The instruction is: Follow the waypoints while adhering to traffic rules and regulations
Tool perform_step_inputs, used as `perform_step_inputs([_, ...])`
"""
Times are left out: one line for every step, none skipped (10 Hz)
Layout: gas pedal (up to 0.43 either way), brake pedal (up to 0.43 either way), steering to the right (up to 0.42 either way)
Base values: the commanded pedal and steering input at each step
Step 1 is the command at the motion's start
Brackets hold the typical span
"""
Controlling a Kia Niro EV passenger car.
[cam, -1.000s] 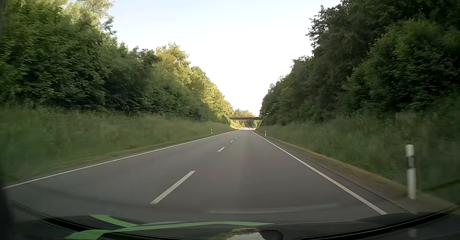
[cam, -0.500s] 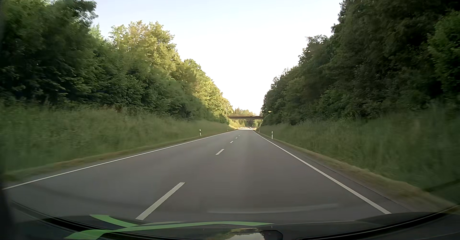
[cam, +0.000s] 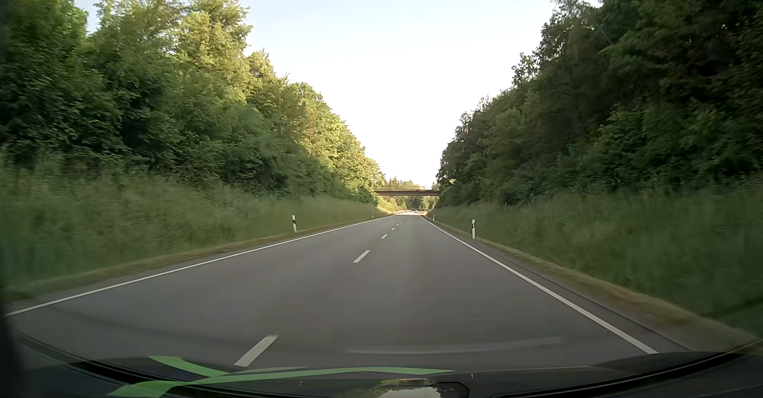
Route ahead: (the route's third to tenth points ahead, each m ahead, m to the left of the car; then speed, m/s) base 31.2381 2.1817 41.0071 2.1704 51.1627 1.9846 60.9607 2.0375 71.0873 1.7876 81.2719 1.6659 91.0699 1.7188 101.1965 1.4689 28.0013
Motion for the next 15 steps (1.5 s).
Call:
perform_step_inputs([0.287,0.0,0.0])
perform_step_inputs([0.287,0.0,0.0])
perform_step_inputs([0.287,0.0,0.0])
perform_step_inputs([0.287,0.0,0.0])
perform_step_inputs([0.287,0.0,0.0])
perform_step_inputs([0.287,0.0,0.0])
perform_step_inputs([0.287,0.0,0.0])
perform_step_inputs([0.287,0.0,0.001])
perform_step_inputs([0.287,0.0,0.003])
perform_step_inputs([0.287,0.0,0.004])
perform_step_inputs([0.287,0.0,0.004])
perform_step_inputs([0.287,0.0,0.004])
perform_step_inputs([0.287,0.0,0.004])
perform_step_inputs([0.287,0.0,0.004])
perform_step_inputs([0.287,0.0,0.004])
